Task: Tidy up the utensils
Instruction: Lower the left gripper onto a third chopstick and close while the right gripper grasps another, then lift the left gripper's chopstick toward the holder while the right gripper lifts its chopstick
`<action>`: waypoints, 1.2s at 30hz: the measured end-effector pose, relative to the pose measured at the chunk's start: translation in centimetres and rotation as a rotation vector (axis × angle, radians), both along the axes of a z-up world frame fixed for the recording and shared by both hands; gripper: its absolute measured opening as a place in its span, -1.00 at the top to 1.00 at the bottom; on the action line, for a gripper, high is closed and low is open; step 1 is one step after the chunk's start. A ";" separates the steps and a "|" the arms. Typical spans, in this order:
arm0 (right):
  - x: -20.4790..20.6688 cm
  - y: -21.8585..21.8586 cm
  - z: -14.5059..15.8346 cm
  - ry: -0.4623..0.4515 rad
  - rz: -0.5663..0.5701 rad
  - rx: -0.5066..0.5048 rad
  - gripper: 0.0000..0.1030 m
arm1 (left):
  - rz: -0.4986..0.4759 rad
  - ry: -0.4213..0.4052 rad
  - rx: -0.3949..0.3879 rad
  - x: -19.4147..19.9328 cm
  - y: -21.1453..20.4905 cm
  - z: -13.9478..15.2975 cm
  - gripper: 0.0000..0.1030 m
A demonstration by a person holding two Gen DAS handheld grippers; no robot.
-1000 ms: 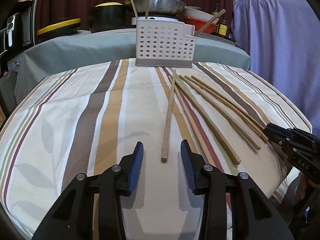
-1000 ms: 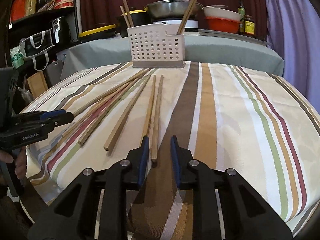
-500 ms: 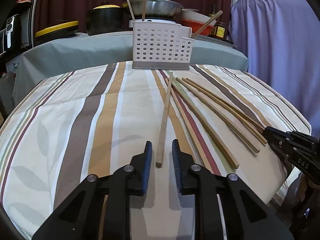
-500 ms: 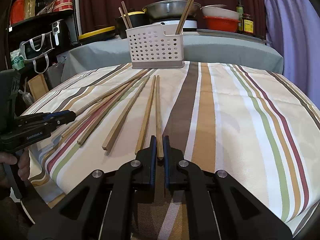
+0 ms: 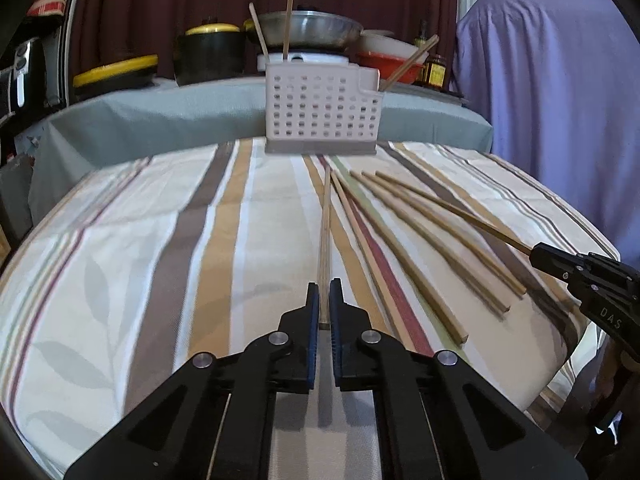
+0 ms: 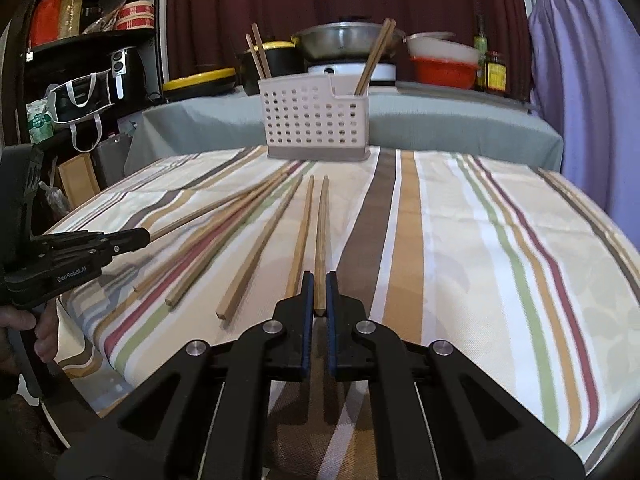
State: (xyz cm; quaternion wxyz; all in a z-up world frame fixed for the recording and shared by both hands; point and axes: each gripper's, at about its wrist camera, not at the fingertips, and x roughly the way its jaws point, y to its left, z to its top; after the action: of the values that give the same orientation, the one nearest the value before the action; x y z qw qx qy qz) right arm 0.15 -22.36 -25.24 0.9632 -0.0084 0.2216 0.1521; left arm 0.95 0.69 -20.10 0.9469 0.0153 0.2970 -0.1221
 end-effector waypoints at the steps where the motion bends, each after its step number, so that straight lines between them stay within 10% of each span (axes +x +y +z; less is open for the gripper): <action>1: -0.1 0.0 0.3 -0.010 0.000 0.000 0.88 | 0.001 -0.014 0.005 -0.2 0.0 0.4 0.88; 23: -1.6 -1.3 9.4 -0.252 -0.043 0.020 0.88 | 0.011 -0.325 -0.024 -2.2 0.3 10.9 0.88; 36: -0.2 -1.5 13.0 -0.284 -0.056 0.028 0.88 | 0.030 -0.369 -0.048 -0.7 1.1 14.5 0.88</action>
State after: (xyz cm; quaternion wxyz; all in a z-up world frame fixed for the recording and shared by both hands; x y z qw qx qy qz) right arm -0.02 -23.83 -12.20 0.9887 -0.0103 0.0810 0.1256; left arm 0.24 1.80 -5.62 0.9871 0.0102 0.1155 -0.1102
